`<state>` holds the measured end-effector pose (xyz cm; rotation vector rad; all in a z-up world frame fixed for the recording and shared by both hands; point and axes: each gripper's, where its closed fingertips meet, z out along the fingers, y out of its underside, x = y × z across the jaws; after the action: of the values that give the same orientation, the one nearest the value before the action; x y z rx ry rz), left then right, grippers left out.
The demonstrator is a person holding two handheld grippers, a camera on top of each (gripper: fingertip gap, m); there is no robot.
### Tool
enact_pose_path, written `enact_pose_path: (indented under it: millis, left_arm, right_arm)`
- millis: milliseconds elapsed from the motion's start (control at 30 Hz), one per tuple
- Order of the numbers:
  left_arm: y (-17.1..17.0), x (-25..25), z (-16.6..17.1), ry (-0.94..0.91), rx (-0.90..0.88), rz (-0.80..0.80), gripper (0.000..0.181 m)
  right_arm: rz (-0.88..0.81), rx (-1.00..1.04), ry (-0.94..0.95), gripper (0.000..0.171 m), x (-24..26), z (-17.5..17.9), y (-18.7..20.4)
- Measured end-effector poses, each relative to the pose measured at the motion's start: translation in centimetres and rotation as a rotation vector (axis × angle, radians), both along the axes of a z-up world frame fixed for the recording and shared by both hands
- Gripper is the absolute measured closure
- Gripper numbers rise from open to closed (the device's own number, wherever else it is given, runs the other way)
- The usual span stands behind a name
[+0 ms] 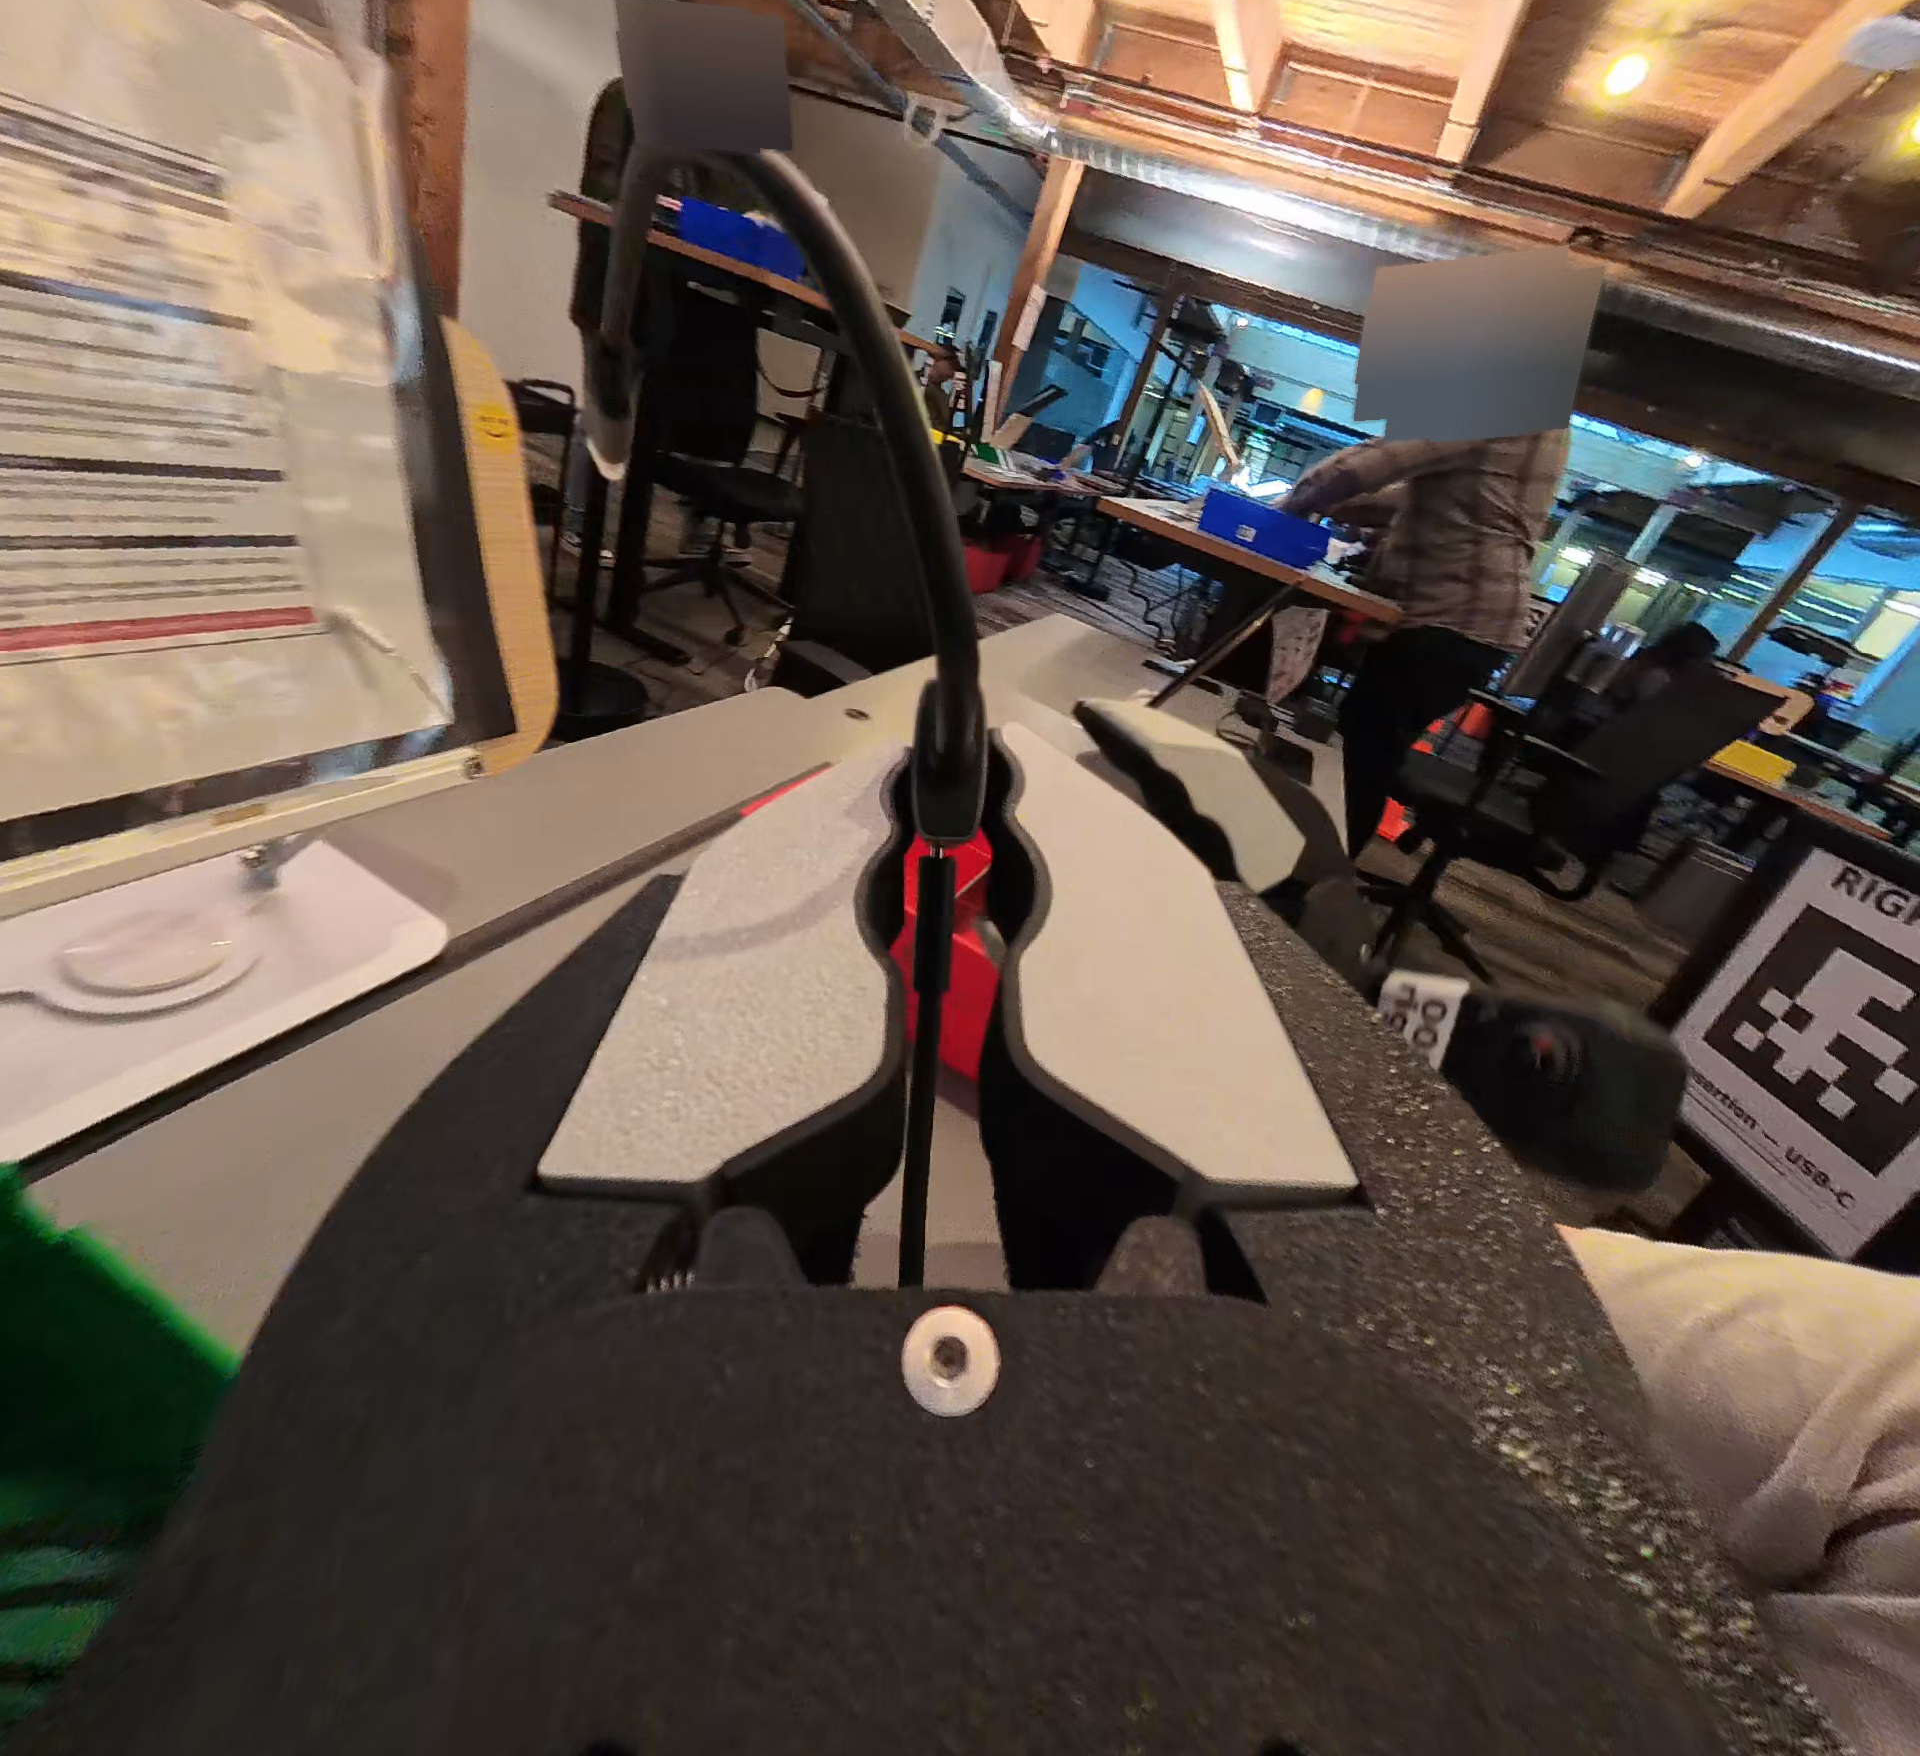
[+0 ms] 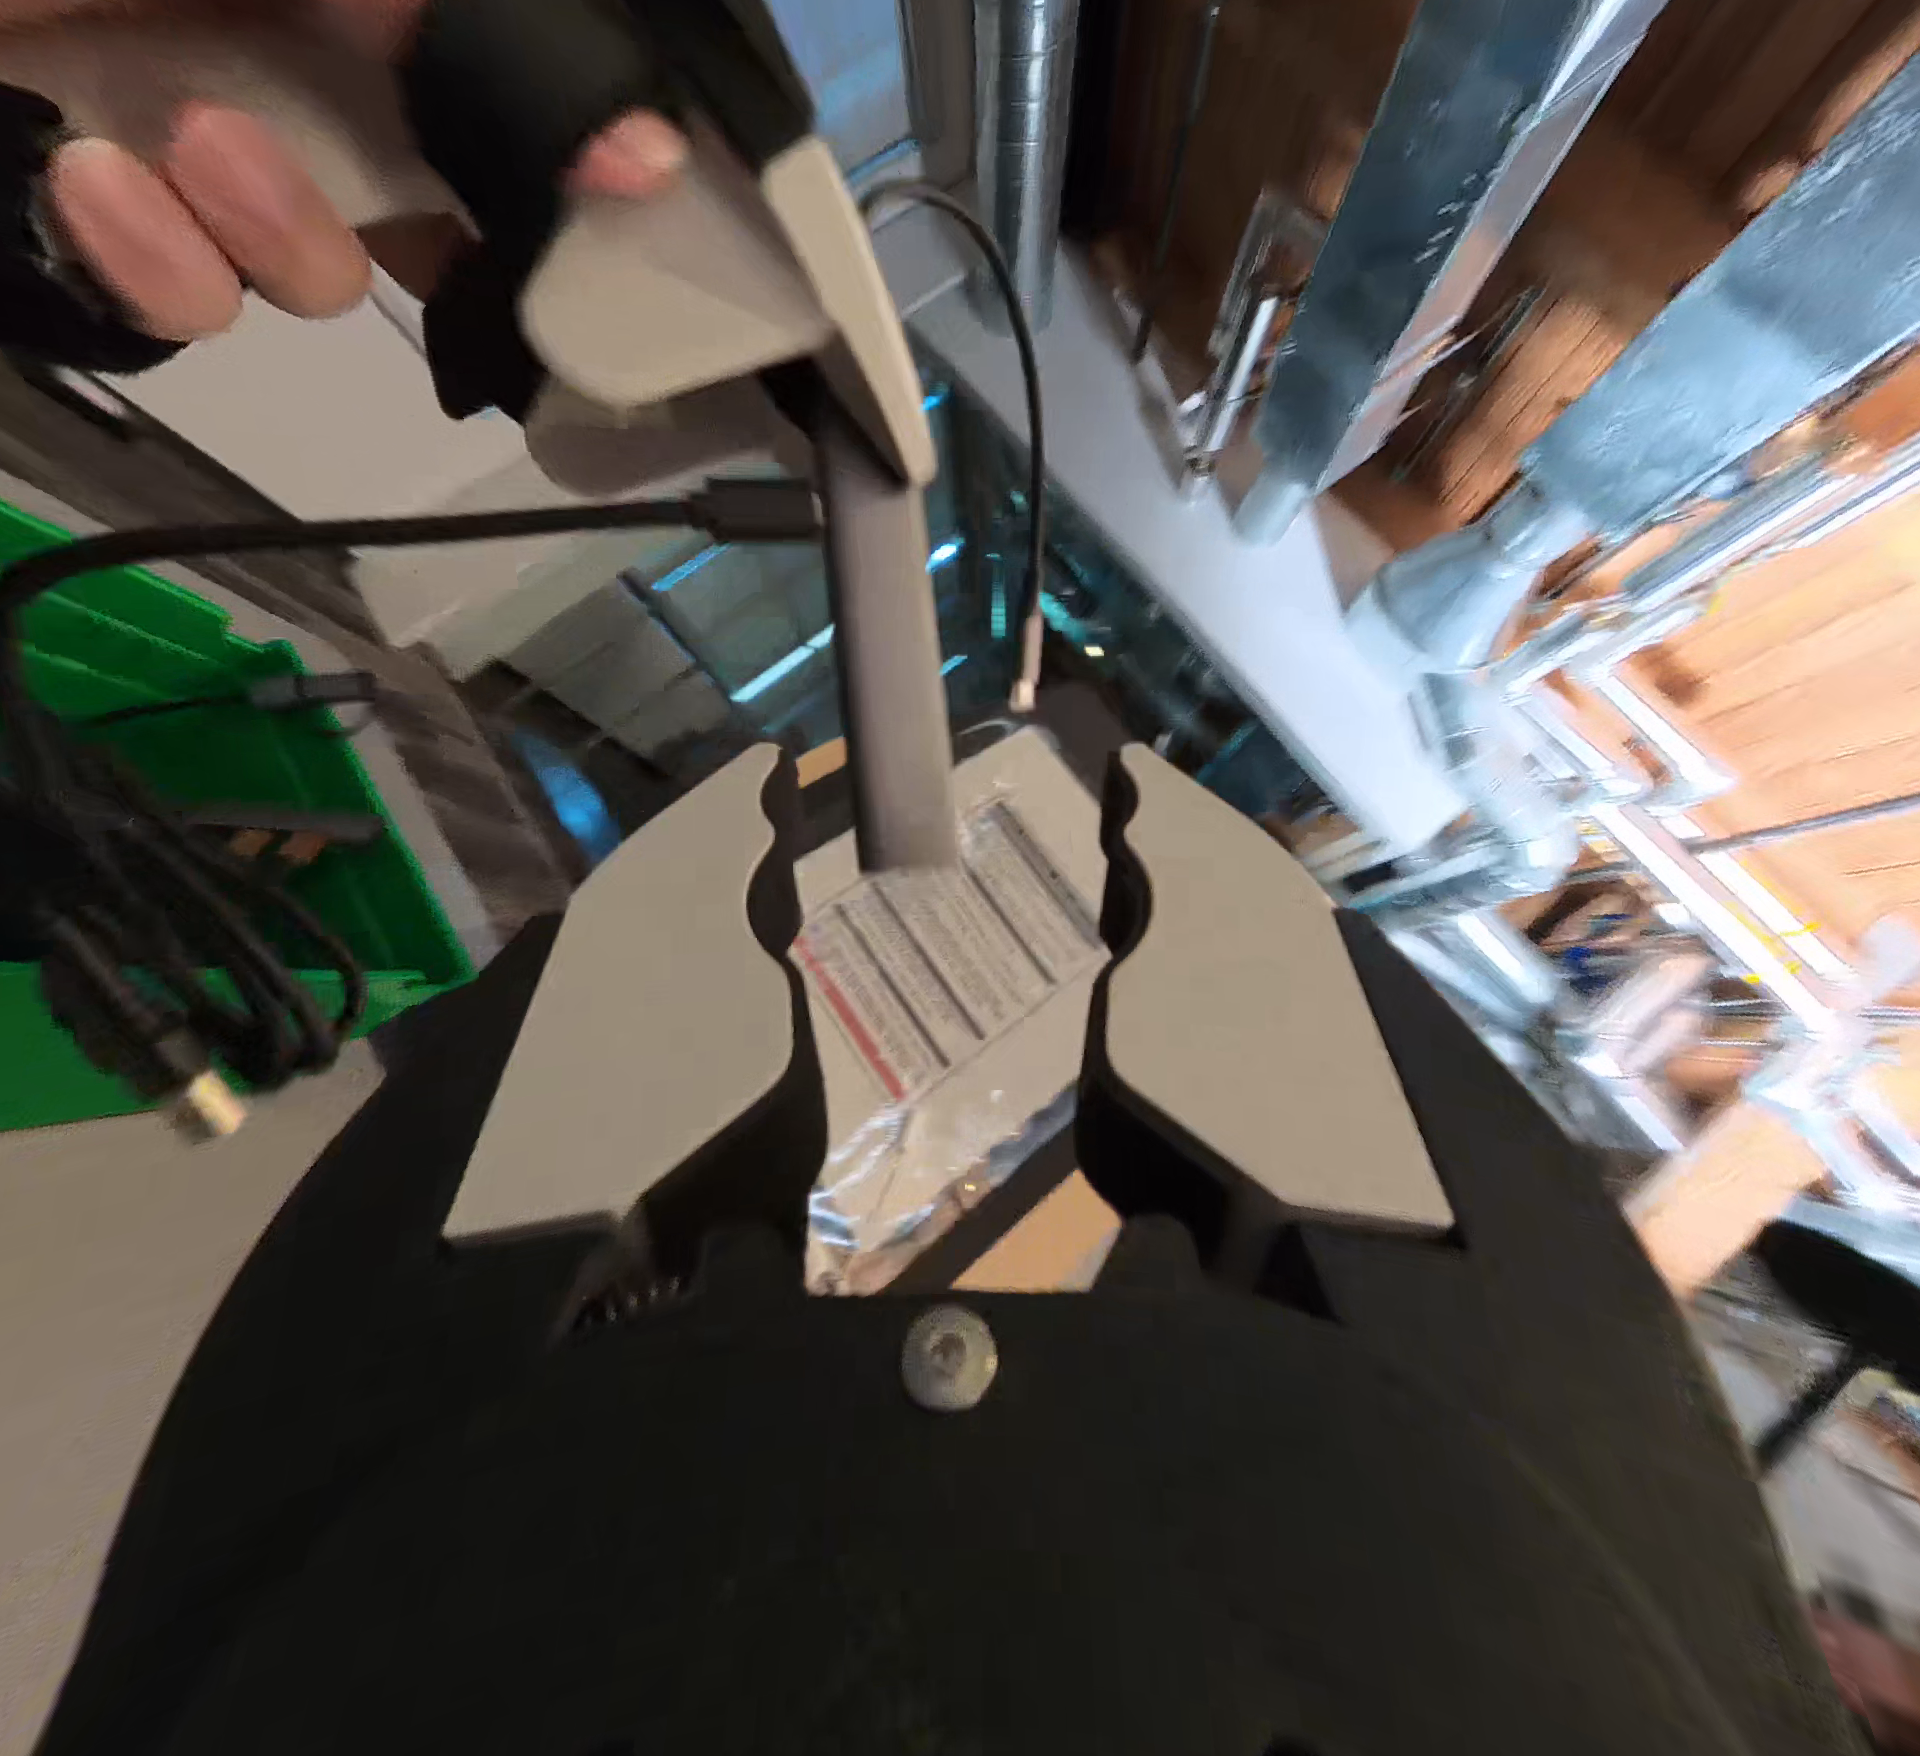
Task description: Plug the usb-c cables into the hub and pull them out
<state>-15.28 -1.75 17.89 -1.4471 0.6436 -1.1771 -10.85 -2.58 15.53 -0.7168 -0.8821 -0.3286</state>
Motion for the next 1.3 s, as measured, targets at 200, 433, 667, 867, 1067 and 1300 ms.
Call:
enact_pose_path:
  millis: [200,433,667,867,1067,1300]
  left_arm:
    - [-1.2,4.0,-0.7,-0.039,-0.017,-0.069,0.172]
    - [-1.7,5.3,-1.1,-0.084,-0.066,-0.180,0.169]
    - [0.0,2.1,-2.2,0.293,0.227,0.059,0.163]
    - [0.7,1.7,-2.0,0.505,0.791,0.381,0.134]
    - [-0.3,4.8,-4.5,0.645,1.019,0.309,0.140]
    - [-3.8,6.1,-5.6,0.603,1.148,0.102,0.153]
  right_arm:
    - [-0.280,0.185,-0.032,0.130,1.1,0.1,0.9]
    - [-0.306,0.198,-0.056,0.151,2.5,0.5,1.1]
    - [-0.229,-0.071,-0.136,0.155,5.4,-0.5,3.6]
    - [-0.084,-0.197,-0.253,0.158,6.3,-2.0,3.1]
    - [0.114,-0.219,-0.376,0.159,5.7,-3.6,1.1]
    - [0.328,-0.263,-0.416,0.159,4.7,-4.2,-1.6]
